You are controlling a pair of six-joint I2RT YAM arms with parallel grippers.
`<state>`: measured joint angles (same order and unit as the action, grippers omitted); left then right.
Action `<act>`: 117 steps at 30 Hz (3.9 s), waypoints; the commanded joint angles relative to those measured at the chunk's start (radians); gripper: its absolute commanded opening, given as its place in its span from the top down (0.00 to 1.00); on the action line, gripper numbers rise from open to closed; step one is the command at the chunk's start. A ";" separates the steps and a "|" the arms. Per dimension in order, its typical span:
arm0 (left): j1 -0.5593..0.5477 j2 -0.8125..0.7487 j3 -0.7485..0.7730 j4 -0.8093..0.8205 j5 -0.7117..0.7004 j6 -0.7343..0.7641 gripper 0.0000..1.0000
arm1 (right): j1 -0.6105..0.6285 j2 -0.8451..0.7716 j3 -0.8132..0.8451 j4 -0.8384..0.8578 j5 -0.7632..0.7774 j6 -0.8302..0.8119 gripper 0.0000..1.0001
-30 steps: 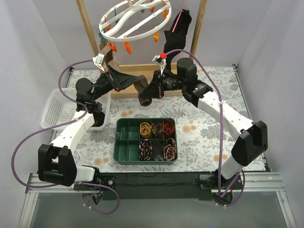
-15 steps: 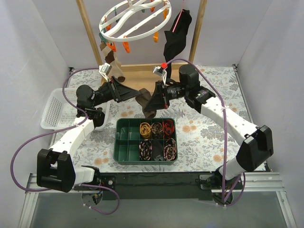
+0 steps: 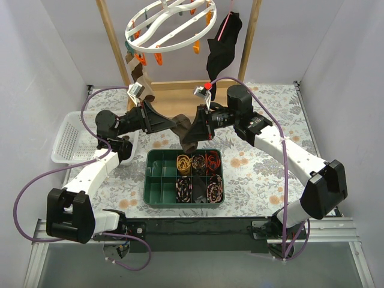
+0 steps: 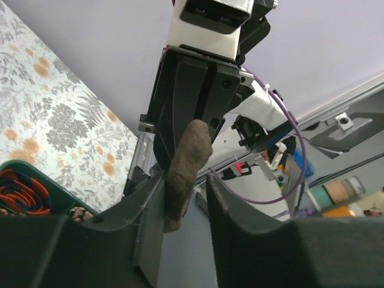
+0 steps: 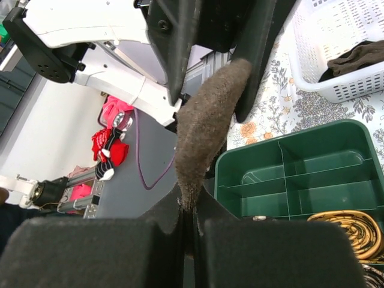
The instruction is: Remove the socks clipped to the hanger
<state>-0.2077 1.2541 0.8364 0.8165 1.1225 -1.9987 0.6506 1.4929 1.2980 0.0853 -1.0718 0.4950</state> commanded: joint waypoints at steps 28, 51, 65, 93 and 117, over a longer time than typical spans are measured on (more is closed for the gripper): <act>0.238 -0.105 0.248 -1.176 -1.269 0.690 1.00 | -0.016 -0.099 0.043 -0.312 0.427 -0.085 0.47; 0.291 0.037 0.170 -1.051 -1.279 0.632 0.28 | -0.016 -0.118 0.015 -0.326 0.400 -0.122 0.46; 0.291 0.255 0.300 -0.461 -0.549 0.926 0.30 | -0.016 -0.054 0.060 -0.338 0.339 -0.164 0.47; 0.261 0.512 0.618 -0.416 -0.386 0.904 1.00 | 0.003 -0.102 0.076 -0.288 0.343 -0.138 0.46; 0.073 0.170 0.420 -0.395 -0.254 0.506 1.00 | -0.031 0.027 0.274 -0.288 0.397 -0.084 0.46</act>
<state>-0.1177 1.4902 1.2907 0.3985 0.8379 -1.4330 0.6353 1.5009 1.4883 -0.2367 -0.6605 0.4015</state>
